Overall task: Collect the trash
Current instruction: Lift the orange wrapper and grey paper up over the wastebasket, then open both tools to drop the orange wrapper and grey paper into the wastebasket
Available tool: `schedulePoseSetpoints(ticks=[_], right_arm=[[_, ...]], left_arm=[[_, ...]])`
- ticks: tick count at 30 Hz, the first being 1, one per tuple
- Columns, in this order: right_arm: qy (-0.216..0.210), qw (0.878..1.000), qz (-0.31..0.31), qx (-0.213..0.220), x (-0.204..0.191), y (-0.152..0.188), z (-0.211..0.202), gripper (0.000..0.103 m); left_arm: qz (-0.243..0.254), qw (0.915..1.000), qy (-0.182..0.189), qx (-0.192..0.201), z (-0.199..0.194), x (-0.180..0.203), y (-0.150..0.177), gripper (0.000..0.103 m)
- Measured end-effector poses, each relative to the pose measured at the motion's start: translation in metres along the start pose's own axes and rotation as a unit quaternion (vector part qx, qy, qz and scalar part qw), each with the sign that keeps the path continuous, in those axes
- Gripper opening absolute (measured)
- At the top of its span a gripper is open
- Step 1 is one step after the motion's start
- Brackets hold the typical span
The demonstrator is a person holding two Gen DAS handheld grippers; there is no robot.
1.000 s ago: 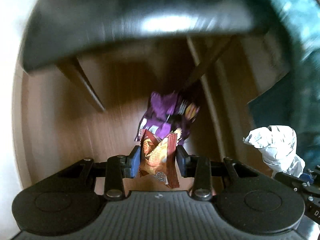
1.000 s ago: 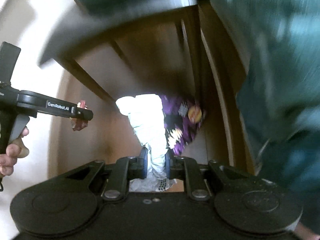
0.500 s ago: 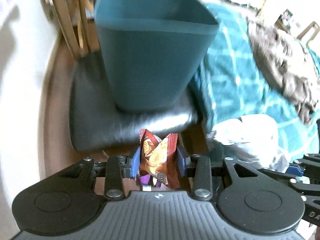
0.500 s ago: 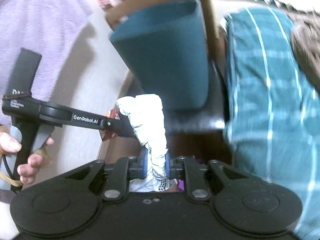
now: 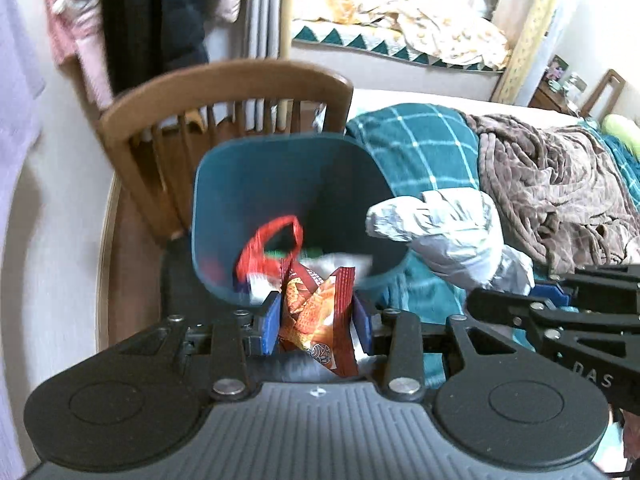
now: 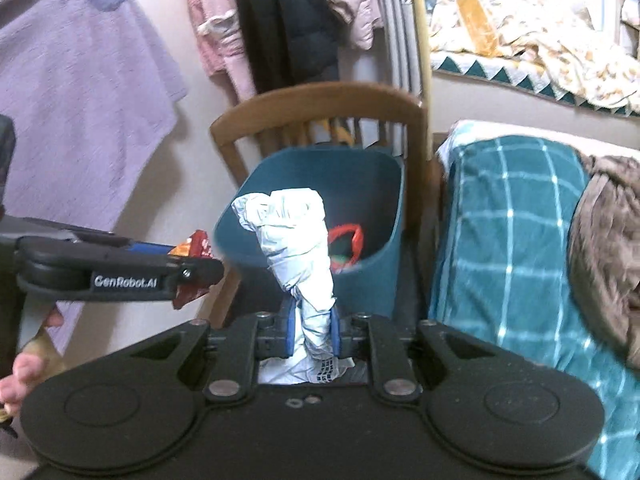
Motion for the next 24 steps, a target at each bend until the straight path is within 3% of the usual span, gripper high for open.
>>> schedulePoseSetpoints(ticks=[8,12,16,24], right_arm=[[0.047,0.998,0.030,-0.026,-0.001,-0.072,0.064,0.015],[0.067,0.995,0.038,-0.055,-0.001,-0.087,0.100,0.015],[0.097,0.990,0.030,-0.098,-0.001,-0.088,0.134,0.015],[0.133,0.978,0.012,-0.161,-0.001,-0.072,0.175,0.016]], left_arm=[[0.049,0.9977,-0.001,-0.047,0.061,-0.028,-0.070,0.037],[0.077,0.9936,-0.005,-0.083,0.098,-0.036,-0.088,0.037],[0.111,0.9864,-0.012,-0.120,0.139,-0.038,-0.087,0.037],[0.177,0.9689,-0.008,-0.173,0.181,-0.025,-0.072,0.037]])
Point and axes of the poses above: each gripper's, at about its wrist camera, not at the fingertips, and z roughly the way its jaws point, x to its right, y to its underside, the point moved 9 cm from there along z, roughly the way its jaws point, and after that the axes turned 10 degrees about -x, right-handed, at the moved point
